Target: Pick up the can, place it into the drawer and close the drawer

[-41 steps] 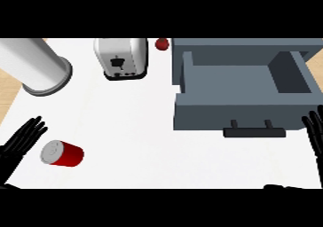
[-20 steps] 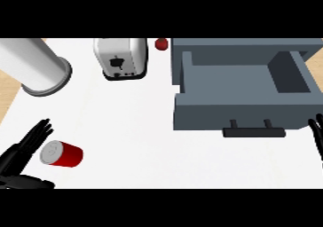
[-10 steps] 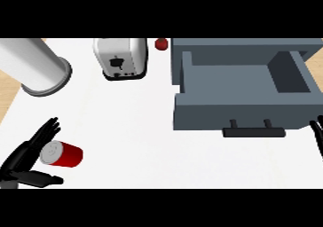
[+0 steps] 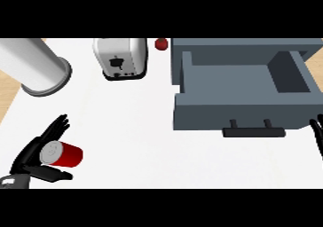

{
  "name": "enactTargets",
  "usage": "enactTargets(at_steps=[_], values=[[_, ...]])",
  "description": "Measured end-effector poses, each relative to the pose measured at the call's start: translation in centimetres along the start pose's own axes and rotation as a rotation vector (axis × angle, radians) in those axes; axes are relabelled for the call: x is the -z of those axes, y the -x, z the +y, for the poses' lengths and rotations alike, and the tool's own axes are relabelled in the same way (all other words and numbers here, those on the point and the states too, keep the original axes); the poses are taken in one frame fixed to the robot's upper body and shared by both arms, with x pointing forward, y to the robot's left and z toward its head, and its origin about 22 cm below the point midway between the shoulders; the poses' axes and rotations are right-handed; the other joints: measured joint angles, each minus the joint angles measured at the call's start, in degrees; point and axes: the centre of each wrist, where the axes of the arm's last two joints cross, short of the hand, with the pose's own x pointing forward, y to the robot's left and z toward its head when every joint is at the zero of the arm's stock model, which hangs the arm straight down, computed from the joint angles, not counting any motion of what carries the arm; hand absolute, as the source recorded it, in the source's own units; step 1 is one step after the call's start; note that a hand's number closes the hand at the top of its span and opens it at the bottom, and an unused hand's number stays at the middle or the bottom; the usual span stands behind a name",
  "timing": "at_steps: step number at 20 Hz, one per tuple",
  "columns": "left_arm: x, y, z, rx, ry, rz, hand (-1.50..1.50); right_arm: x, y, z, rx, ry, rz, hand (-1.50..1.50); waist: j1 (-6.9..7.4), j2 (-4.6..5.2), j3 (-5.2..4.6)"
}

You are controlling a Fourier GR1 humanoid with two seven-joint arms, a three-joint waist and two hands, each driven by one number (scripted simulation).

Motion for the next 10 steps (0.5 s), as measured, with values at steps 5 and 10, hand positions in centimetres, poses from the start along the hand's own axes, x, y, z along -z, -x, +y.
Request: enactTargets(at_steps=[5,10], values=[[1.9,-0.2,-1.4,-0.011,0.028,-0.007,-1.50,0.1,-0.3,-0.7,0.004,0.000,-0.001,-1.50,0.04,-0.02,0.02],[2.2,-0.2,-2.6,-0.023,0.059,-0.018,-1.50,-0.5,-0.8,-0.9,0.004,-0.004,0.001,-1.50,0.10,-0.06,0.03]])
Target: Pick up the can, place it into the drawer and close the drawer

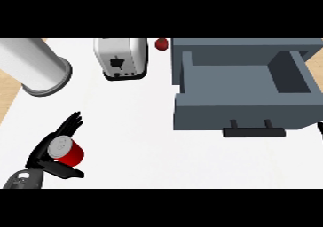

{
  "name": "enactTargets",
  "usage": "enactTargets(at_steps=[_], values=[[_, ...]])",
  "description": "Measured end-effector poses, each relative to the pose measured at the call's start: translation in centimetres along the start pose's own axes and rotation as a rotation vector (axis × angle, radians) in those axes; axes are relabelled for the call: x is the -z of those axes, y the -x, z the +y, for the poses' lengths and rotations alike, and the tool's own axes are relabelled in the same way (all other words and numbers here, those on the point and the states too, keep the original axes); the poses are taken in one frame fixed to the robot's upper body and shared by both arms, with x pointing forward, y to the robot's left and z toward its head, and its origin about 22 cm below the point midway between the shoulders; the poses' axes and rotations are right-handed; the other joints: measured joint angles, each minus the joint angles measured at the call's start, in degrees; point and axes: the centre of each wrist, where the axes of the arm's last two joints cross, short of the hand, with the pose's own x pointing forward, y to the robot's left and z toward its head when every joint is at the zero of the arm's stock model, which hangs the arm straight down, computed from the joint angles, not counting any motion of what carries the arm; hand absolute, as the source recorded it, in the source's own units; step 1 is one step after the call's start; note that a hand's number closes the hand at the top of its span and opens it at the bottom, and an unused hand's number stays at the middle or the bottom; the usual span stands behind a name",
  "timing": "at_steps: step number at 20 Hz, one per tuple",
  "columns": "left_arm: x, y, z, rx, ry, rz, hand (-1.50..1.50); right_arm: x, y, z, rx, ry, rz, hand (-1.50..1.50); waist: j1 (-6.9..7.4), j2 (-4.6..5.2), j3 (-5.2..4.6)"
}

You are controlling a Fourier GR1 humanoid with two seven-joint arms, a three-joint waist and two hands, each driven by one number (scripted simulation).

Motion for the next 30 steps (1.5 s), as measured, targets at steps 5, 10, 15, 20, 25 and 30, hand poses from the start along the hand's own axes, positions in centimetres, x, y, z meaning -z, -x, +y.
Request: enactTargets(at_steps=[5,10,15,20,25,30], values=[[0.1,0.0,-0.2,-0.006,0.013,-0.019,1.50,0.3,-0.6,0.4,0.013,0.001,-0.002,-1.50,0.05,0.01,0.00],[0.5,-0.4,-1.3,-0.053,0.048,-0.032,1.50,-0.1,-0.1,0.5,0.015,0.007,0.002,-1.50,0.18,-0.05,0.03],[1.3,-1.6,-1.8,-0.094,0.088,-0.051,1.50,0.2,-0.4,0.0,0.022,0.014,-0.009,-1.50,0.26,-0.06,0.02],[2.2,-3.7,-2.8,-0.130,0.078,-0.106,1.50,-0.8,-0.4,0.0,0.022,0.014,-0.011,-1.50,0.36,-0.13,0.06],[3.8,-4.3,-4.5,-0.153,-0.228,-0.142,1.50,-0.9,-0.8,-0.3,0.023,0.018,-0.012,-1.50,0.30,-0.14,0.06],[6.6,-7.2,-6.7,-0.147,-0.359,-0.169,1.50,-1.0,-0.7,-0.2,0.026,0.024,-0.017,-1.50,0.21,-0.12,0.03]])
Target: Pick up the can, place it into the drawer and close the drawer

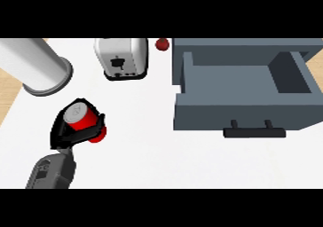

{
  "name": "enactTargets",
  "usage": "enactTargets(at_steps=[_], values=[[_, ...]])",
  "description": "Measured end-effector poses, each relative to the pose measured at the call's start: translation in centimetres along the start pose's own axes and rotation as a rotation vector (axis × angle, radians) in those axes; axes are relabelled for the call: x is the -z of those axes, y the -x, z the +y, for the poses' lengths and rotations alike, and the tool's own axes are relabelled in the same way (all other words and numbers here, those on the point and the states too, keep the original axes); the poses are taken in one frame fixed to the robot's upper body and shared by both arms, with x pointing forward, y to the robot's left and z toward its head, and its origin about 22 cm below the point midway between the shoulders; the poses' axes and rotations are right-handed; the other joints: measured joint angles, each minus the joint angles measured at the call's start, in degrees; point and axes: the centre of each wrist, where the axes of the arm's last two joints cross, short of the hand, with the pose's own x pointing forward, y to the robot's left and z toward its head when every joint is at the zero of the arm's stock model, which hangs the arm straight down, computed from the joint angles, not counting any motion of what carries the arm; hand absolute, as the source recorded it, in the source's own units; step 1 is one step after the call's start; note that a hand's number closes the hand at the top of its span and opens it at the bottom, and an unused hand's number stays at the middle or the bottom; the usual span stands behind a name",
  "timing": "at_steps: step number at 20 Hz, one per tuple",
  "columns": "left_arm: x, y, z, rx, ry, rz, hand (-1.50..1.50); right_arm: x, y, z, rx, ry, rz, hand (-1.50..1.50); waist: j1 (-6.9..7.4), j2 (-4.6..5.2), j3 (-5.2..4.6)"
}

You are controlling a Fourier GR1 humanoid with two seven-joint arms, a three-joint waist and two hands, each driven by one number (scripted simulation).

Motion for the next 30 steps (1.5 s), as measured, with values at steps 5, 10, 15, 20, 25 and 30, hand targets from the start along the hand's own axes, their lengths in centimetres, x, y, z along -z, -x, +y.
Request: enactTargets(at_steps=[5,10,15,20,25,30], values=[[2.2,-3.8,-3.4,0.025,0.006,-0.035,1.50,-0.1,-0.3,0.3,-0.003,0.007,-0.004,-1.50,-0.06,0.00,0.00],[3.9,-7.8,-7.7,0.046,0.039,-0.081,1.50,-0.3,-0.4,-0.1,-0.007,0.005,-0.009,-1.50,-0.25,0.01,0.00],[5.3,-11.9,-11.4,0.056,0.081,-0.085,1.50,-0.2,-0.9,-0.1,-0.007,0.008,-0.007,-1.50,-0.33,0.05,0.01],[6.3,-15.5,-15.2,0.071,0.116,-0.096,1.50,0.1,0.0,0.1,-0.009,0.017,-0.013,-1.50,-0.38,0.07,0.00],[8.8,-18.6,-19.0,0.102,0.140,-0.132,1.50,0.5,-0.5,-0.1,-0.010,0.010,-0.016,-1.50,-0.86,0.18,0.00],[10.3,-21.4,-22.5,0.106,0.151,-0.144,1.50,0.6,-0.4,-0.2,-0.007,0.010,-0.017,-1.50,-1.10,0.23,0.01]])
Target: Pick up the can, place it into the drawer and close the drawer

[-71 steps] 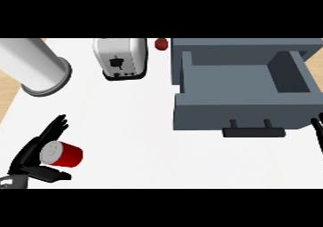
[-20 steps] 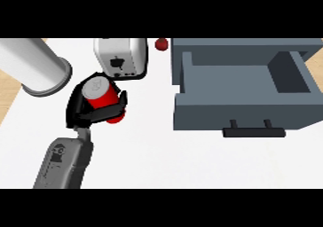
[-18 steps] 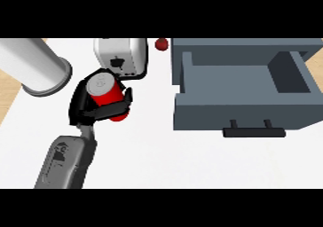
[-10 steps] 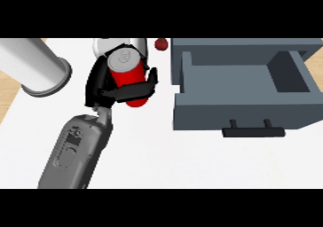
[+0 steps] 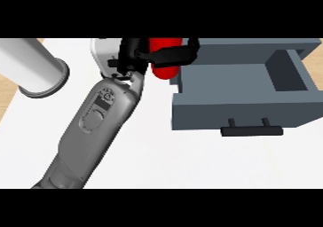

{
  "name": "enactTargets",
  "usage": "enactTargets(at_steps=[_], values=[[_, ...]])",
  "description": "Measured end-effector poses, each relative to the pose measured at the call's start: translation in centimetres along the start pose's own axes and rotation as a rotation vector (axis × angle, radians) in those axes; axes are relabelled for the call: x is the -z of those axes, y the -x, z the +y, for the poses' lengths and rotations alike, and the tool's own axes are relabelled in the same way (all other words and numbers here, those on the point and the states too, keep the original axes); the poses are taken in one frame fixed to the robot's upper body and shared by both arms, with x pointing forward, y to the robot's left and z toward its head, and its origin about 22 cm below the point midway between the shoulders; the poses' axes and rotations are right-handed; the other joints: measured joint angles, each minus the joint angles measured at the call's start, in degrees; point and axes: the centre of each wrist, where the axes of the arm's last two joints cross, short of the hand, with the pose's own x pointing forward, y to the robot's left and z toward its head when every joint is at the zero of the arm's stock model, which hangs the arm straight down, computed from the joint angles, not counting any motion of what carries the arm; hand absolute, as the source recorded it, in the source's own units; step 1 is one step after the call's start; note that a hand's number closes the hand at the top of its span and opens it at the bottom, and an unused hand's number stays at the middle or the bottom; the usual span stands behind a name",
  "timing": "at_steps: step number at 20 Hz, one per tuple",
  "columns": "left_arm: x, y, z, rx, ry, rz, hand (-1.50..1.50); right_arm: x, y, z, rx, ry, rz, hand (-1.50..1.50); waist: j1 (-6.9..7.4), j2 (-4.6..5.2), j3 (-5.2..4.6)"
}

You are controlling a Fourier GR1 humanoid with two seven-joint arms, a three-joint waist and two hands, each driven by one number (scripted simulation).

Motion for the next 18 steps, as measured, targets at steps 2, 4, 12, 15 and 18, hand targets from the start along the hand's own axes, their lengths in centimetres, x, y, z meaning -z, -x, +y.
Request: enactTargets(at_steps=[2,4,12,15,18], values=[[0.6,-0.6,-1.0,0.005,0.005,0.006,1.50,-0.1,-0.3,-0.4,-0.002,-0.004,0.007,-1.50,-0.05,0.00,0.00],[1.6,-1.4,-1.8,0.011,0.004,0.007,1.50,0.0,-0.1,-0.1,-0.002,-0.002,0.007,-1.50,-0.13,0.04,0.00],[4.4,-4.1,-4.7,0.041,0.012,0.021,1.50,0.2,0.3,-0.2,-0.004,-0.006,0.003,-1.50,-0.52,0.16,0.02],[5.3,-4.6,-5.6,0.061,0.009,0.032,1.50,0.1,0.0,-0.1,-0.003,-0.008,0.003,-1.50,-1.16,0.29,0.03],[5.6,-4.4,-6.3,0.077,0.011,0.038,1.50,0.6,-0.3,0.0,0.002,-0.012,0.003,-1.50,-1.32,0.32,0.04]])
